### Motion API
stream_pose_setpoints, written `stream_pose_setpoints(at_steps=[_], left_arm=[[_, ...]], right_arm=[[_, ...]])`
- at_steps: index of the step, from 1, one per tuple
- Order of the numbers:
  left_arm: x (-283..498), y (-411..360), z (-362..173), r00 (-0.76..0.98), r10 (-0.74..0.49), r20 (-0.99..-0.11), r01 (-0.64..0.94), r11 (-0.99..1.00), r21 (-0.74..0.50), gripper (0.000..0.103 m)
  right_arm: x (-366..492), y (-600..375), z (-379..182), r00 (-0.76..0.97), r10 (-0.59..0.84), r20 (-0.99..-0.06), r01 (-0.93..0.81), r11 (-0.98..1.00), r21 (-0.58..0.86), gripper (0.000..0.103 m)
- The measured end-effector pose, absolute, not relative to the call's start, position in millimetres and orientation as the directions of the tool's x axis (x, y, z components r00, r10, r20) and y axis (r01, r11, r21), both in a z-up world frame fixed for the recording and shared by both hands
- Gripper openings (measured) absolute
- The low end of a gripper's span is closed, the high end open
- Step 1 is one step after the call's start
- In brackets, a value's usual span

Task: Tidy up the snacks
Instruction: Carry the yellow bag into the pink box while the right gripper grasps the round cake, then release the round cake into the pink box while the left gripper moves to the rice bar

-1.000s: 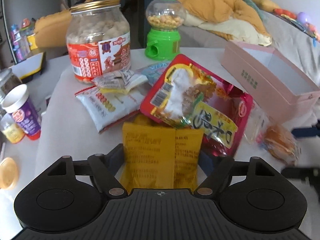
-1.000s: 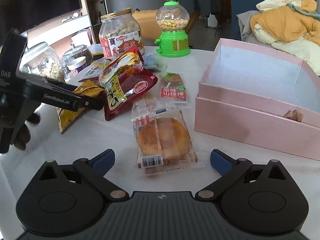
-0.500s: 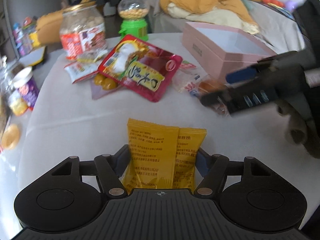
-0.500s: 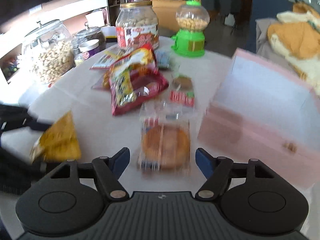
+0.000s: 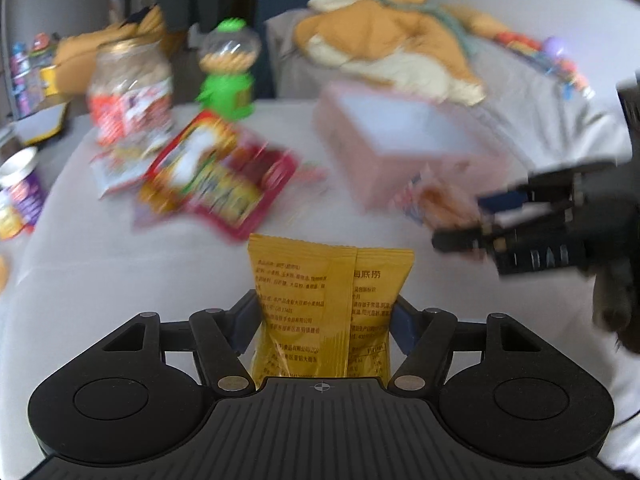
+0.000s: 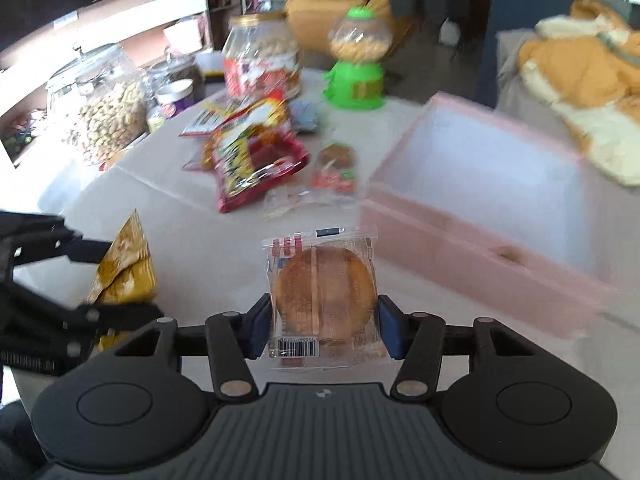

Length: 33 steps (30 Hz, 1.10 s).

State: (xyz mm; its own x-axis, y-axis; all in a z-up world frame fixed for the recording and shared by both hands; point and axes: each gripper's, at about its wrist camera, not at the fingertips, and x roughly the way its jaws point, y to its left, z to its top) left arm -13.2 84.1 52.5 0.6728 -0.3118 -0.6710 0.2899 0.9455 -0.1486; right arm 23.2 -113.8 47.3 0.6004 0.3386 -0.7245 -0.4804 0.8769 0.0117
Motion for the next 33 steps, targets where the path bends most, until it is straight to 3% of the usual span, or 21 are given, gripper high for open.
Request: stream_pose_setpoints(at_steps=[5,10,14,20,24,26,29,33], left_arm=[[28.3,50.8,106.7,0.751,-0.401,-0.524,0.360,0.915,-0.185,0.072],[105.4,23.0,128.0,0.753,-0.555,-0.354,0.395,0.811,-0.432,0.075],[168.1,-6.4,89.5,0.650,-0.533,-0.541,0.320,0.838,-0.441,0.073],[153.5,30.3,68.6,0.740,-0.520,-0.427,0.305,0.825,-0.476,0.072],[144.1,35.7,69.9,0.695,-0.558,-0.453,0.359,0.816,-0.454,0.072],[133.7,55.5,77.9,0.726,-0.541,-0.425,0.349,0.822,-0.450,0.072],[124.4,87.7,83.9,0.770,-0.482,-0.419,0.283,0.845,-0.453,0.072],[111.3,117.8,74.6,0.813,-0.347,-0.467,0.192,0.918,-0.348,0.072]], right_arm=[[12.4,-158.8,69.9,0.669,0.294,-0.683,-0.395,0.919,0.008,0.054],[13.4,-193.1,65.6,0.694,0.258,-0.672,-0.312,0.949,0.041,0.054],[21.5,-207.6,57.4,0.699,0.219,-0.681,-0.255,0.966,0.049,0.054],[40.8,-218.9,63.8,0.742,0.219,-0.634,-0.215,0.973,0.084,0.054],[92.7,-215.9,83.8,0.787,0.224,-0.575,-0.181,0.975,0.132,0.055],[118.4,-210.6,90.4,0.802,0.195,-0.564,-0.152,0.981,0.124,0.079],[128.0,-198.2,91.1,0.798,0.175,-0.577,-0.156,0.984,0.083,0.081],[92.8,-177.0,72.7,0.771,0.184,-0.610,-0.223,0.975,0.012,0.081]])
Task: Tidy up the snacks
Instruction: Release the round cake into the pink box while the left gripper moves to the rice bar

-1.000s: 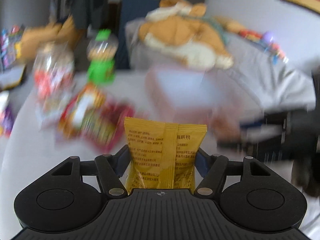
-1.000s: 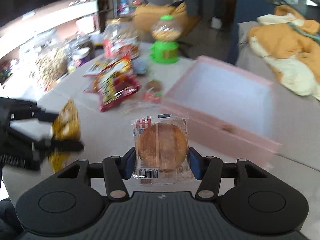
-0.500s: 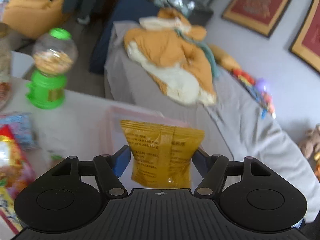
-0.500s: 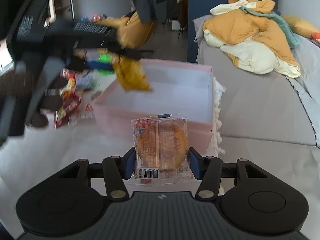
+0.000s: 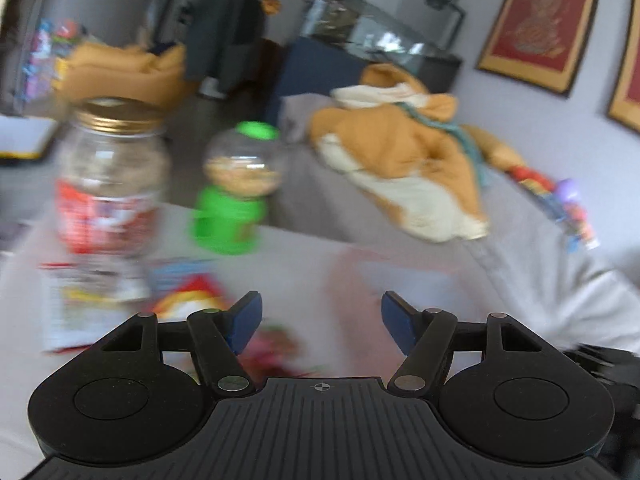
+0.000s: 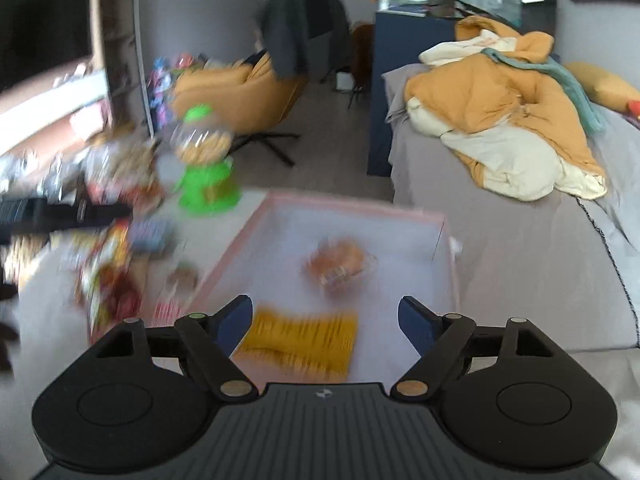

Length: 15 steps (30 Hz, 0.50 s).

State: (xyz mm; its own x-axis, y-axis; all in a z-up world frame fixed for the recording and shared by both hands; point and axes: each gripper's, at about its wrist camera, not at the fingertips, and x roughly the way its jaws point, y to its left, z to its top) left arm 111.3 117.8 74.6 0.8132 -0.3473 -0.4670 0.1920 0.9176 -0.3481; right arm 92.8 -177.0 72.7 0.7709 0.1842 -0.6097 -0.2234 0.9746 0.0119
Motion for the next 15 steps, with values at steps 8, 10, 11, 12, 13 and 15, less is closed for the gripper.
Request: stream_pose_setpoints(at_steps=[8,10,11,12,13,15], left_arm=[[101.7,161.4,38.1,0.790,-0.252,-0.560,0.070,0.943,-0.325,0.071],[95.1,170.6,34.2,0.794,-0.235,-0.560,0.055,0.946,-0.318,0.070],[91.1,177.0,32.9,0.798,-0.223,-0.559,0.043,0.947,-0.317,0.070],[89.3,181.4,31.8,0.799,-0.217,-0.561,0.032,0.947,-0.321,0.070],[87.8,186.0,30.0,0.796,-0.217,-0.565,0.024,0.944,-0.329,0.070],[86.1,194.0,26.7,0.786,-0.232,-0.573,0.018,0.935,-0.353,0.070]], right_arm=[[102.5,-151.1,35.2,0.649,0.281,-0.707,-0.291,0.950,0.111,0.081],[121.3,-146.0,33.9,0.643,0.300,-0.704,-0.270,0.950,0.157,0.081],[127.9,-144.1,32.2,0.646,0.305,-0.700,-0.256,0.950,0.178,0.082],[138.0,-141.4,30.8,0.644,0.317,-0.696,-0.244,0.948,0.206,0.083],[146.8,-138.0,29.3,0.639,0.329,-0.695,-0.236,0.944,0.230,0.085],[162.6,-126.1,24.3,0.620,0.353,-0.701,-0.231,0.936,0.267,0.085]])
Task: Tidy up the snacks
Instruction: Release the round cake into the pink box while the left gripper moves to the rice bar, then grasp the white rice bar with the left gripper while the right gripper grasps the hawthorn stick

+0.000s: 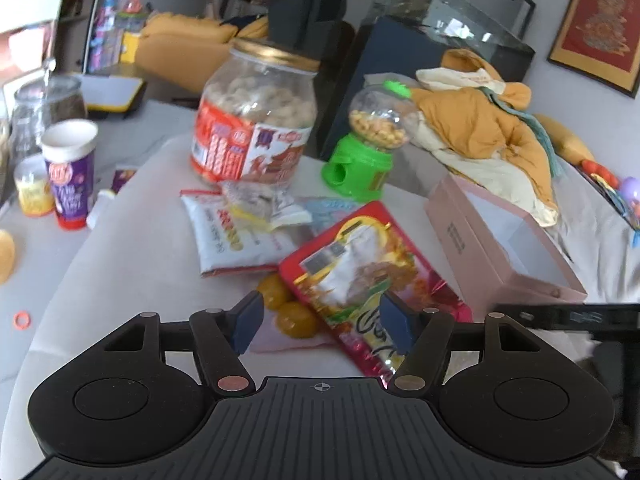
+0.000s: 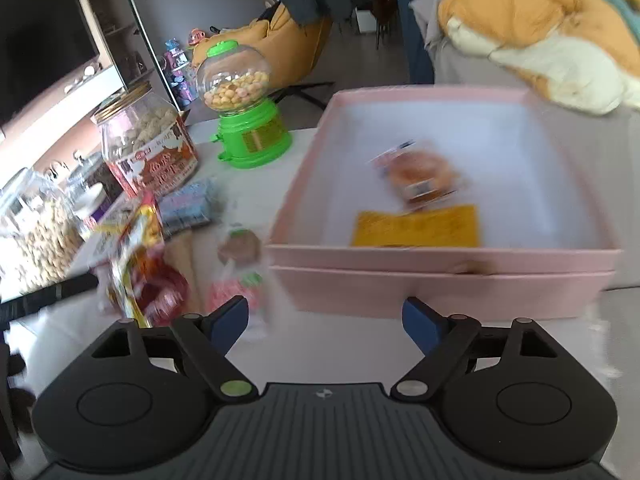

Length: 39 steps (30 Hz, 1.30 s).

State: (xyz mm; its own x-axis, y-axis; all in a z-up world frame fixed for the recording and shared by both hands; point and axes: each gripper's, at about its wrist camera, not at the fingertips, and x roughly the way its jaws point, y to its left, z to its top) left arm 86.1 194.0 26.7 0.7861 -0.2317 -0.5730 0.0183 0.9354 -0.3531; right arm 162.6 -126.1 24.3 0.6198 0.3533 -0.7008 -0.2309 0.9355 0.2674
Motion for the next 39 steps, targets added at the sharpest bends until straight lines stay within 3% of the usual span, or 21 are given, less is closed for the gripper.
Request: stream_pose_setpoints(at_steps=[9,14,16,20,23,26,27,29,31,32,33,39], left_arm=[[80.2,209.2,17.4,0.775,-0.220,-0.592,-0.037,0.920,-0.390,0.070],[78.8,212.7,16.8,0.778,-0.161,-0.608,-0.100,0.923,-0.372,0.070],[78.0,214.6,19.2,0.785,-0.146,-0.602,-0.122,0.916,-0.381,0.070],[77.9,182.4,41.5,0.813,-0.232,-0.534,0.018,0.927,-0.375,0.070],[96.3,141.0,52.5,0.802,-0.263,-0.537,0.129,0.953,-0.275,0.070],[127.7,111.3,40.1,0.775,-0.143,-0.615,0.107,0.990,-0.095,0.069],[136.2,106.4,32.8,0.759,-0.109,-0.642,0.095,0.994,-0.057,0.065],[146.4,99.4,19.6,0.739,-0.066,-0.671,0.089,0.996,0.000,0.064],[143.3,93.1,16.0,0.742,-0.044,-0.669,0.104,0.993,0.050,0.059],[137.8,90.8,17.0,0.739,-0.048,-0.672,0.120,0.991,0.062,0.051],[131.0,89.5,18.8,0.729,-0.084,-0.679,0.155,0.987,0.045,0.033],[64.3,95.8,19.2,0.678,-0.230,-0.698,0.266,0.962,-0.059,0.032]], right_arm=[[166.6,-12.1,2.1,0.595,0.332,-0.732,-0.419,0.905,0.070,0.074],[144.3,-6.1,7.4,0.603,0.304,-0.738,-0.465,0.885,-0.015,0.049],[135.6,-14.8,8.0,0.604,0.293,-0.741,-0.465,0.885,-0.030,0.045],[113.0,-52.0,7.2,0.622,0.273,-0.734,-0.431,0.902,-0.029,0.044],[102.1,-71.1,2.6,0.645,0.273,-0.713,-0.401,0.916,-0.012,0.044],[94.9,-80.6,-1.1,0.669,0.281,-0.688,-0.379,0.926,0.010,0.049],[92.4,-82.7,-2.7,0.679,0.278,-0.680,-0.371,0.929,0.010,0.055],[87.6,-86.1,-7.7,0.705,0.255,-0.662,-0.345,0.938,-0.007,0.078],[85.2,-92.9,-11.5,0.718,0.242,-0.653,-0.319,0.948,0.000,0.086],[86.5,-97.1,-10.5,0.709,0.257,-0.657,-0.321,0.947,0.025,0.087],[88.4,-100.7,-10.2,0.702,0.274,-0.657,-0.323,0.945,0.050,0.088],[87.8,-105.0,-11.0,0.699,0.279,-0.658,-0.317,0.946,0.064,0.096]])
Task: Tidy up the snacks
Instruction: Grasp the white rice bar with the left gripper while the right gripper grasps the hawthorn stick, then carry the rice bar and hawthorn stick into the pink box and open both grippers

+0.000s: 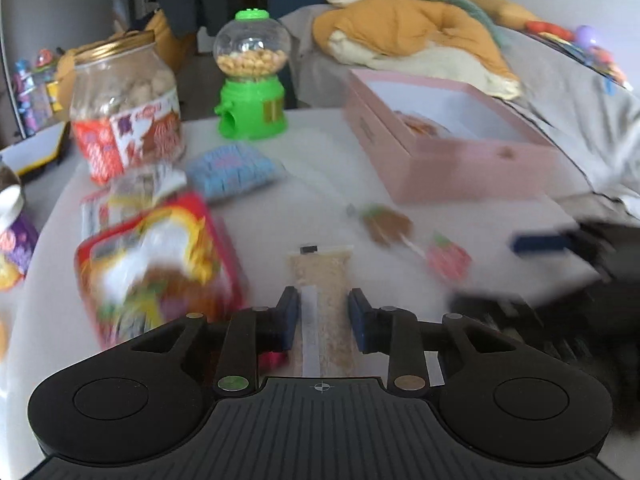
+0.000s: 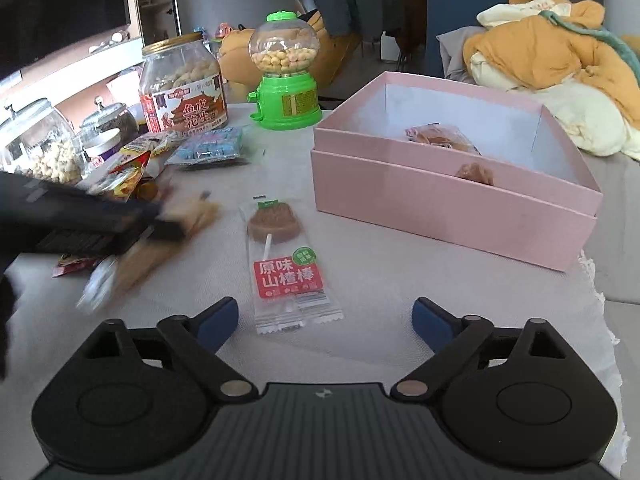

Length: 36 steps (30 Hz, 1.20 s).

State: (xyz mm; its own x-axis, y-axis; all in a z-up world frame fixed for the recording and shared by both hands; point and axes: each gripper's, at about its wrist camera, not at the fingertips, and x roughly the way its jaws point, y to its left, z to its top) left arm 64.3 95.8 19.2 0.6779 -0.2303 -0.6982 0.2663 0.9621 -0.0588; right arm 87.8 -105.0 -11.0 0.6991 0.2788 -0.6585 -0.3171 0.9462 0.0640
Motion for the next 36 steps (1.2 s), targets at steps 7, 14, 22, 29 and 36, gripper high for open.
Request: stream_pose_setpoints(at_steps=[7,14,22,29,36], left_arm=[[27.3,114.3,10.0,0.677,-0.259,-0.689,0.204,0.965,-0.163,0.035],[24.6,113.5,5.2,0.706,-0.254,-0.661,0.174,0.967,-0.186,0.035],[21.5,119.8,2.7,0.724,-0.282,-0.630,0.187,0.959,-0.213,0.035],[21.7,111.6,3.7,0.725,-0.251,-0.642,0.194,0.968,-0.160,0.035],[16.0,109.8,1.8,0.735,-0.247,-0.631,0.209,0.968,-0.136,0.036]], right_arm=[[89.6,-93.7,-8.9,0.699,0.275,-0.660,-0.346,0.938,0.025,0.099],[139.6,-60.4,-0.1,0.630,0.289,-0.721,-0.356,0.932,0.064,0.080],[117.9,-49.1,6.8,0.610,0.257,-0.749,-0.391,0.921,-0.002,0.038],[74.6,-96.5,10.8,0.618,0.204,-0.759,-0.354,0.934,-0.037,0.038],[52.7,-133.9,18.7,0.664,0.167,-0.729,-0.289,0.956,-0.043,0.038]])
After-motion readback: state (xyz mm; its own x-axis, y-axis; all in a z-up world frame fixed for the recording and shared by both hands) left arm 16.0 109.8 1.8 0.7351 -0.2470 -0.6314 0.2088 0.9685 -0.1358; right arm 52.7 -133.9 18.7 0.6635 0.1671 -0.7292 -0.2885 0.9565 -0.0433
